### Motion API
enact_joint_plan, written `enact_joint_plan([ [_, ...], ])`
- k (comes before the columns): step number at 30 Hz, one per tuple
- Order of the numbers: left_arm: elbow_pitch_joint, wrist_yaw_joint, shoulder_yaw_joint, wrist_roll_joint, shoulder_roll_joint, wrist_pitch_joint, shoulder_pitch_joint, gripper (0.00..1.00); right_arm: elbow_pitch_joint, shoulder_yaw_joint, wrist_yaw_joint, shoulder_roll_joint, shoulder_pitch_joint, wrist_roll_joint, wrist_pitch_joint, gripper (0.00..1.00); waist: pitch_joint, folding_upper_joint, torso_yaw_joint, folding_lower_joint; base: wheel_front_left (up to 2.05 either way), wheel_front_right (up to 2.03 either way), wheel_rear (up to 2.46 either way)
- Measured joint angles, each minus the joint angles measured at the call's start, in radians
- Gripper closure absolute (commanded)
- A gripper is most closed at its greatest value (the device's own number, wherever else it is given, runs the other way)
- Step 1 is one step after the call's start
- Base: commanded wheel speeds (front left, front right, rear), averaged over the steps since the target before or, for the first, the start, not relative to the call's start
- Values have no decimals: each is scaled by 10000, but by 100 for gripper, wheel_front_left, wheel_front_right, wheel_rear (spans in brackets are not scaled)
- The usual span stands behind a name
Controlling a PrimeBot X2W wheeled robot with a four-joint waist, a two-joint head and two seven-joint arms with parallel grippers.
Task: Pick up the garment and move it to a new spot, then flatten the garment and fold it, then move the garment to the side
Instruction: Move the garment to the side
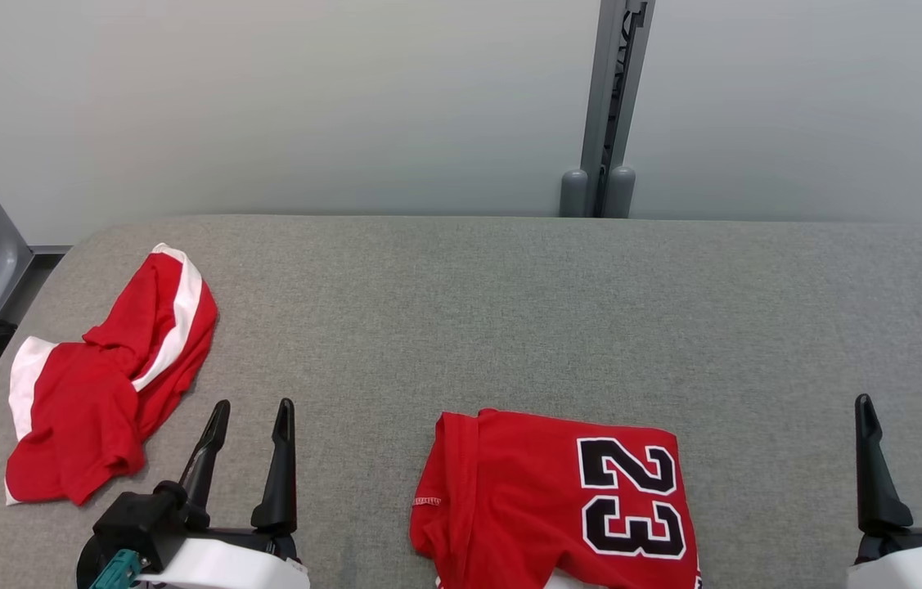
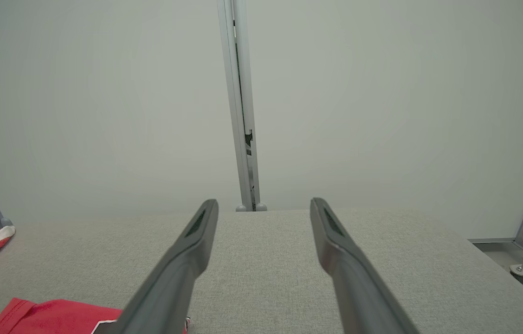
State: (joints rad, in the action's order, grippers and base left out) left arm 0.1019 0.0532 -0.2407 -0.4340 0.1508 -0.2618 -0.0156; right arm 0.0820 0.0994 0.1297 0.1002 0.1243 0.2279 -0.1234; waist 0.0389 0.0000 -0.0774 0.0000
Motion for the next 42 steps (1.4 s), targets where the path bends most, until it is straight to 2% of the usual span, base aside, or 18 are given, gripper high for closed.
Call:
enact_joint_plan([
  [6,81,-75,31,31,-38,-2,5,0,-213,-497,0,104,-125,132,280,0,-47,0,-47,0,0,0,0],
  [9,125,-115,21,36,-63,-12,20,0,-570,-853,0,165,-330,278,848,0,-57,1,-117,0,0,0,0],
  [12,159,-176,-4,40,-73,-13,47,0,-1154,-1361,0,247,-727,807,1898,0,-81,0,-226,0,0,0,0],
  [16,242,-257,-23,44,-98,-13,99,0,-2040,-1457,0,259,-1377,993,3260,0,-114,0,-475,0,0,0,0],
  [23,420,-332,-192,44,-174,-13,158,0,-3728,-1135,0,-115,-1806,1519,4932,0,-161,0,-1187,0,0,0,0],
  [32,476,-405,-182,25,-134,-13,253,0,-4782,-769,0,-412,-1839,1952,6316,0,-327,0,-1916,0,0,0,0],
  [36,518,-407,-174,25,-130,-13,282,0,-4867,-688,0,-408,-1861,2056,6700,0,-384,0,-2105,0,0,0,0],
  [37,516,-407,-173,25,-130,-13,291,0,-4855,-679,0,-414,-1862,2119,6698,57,-387,0,-2129,0,0,0,0],
  [38,518,-405,-173,25,-130,-13,291,0,-4828,-679,0,-414,-1865,2136,6661,67,-378,0,-2138,0,0,0,0],
  [39,516,-403,-173,25,-130,-13,291,0,-4826,-679,0,-428,-1866,2136,6567,100,-368,0,-2139,0,0,0,0],
  [42,491,-385,-178,29,-115,-13,291,0,-4830,-683,0,-491,-1871,2134,6293,100,-325,0,-2092,0,0,0,0],
])
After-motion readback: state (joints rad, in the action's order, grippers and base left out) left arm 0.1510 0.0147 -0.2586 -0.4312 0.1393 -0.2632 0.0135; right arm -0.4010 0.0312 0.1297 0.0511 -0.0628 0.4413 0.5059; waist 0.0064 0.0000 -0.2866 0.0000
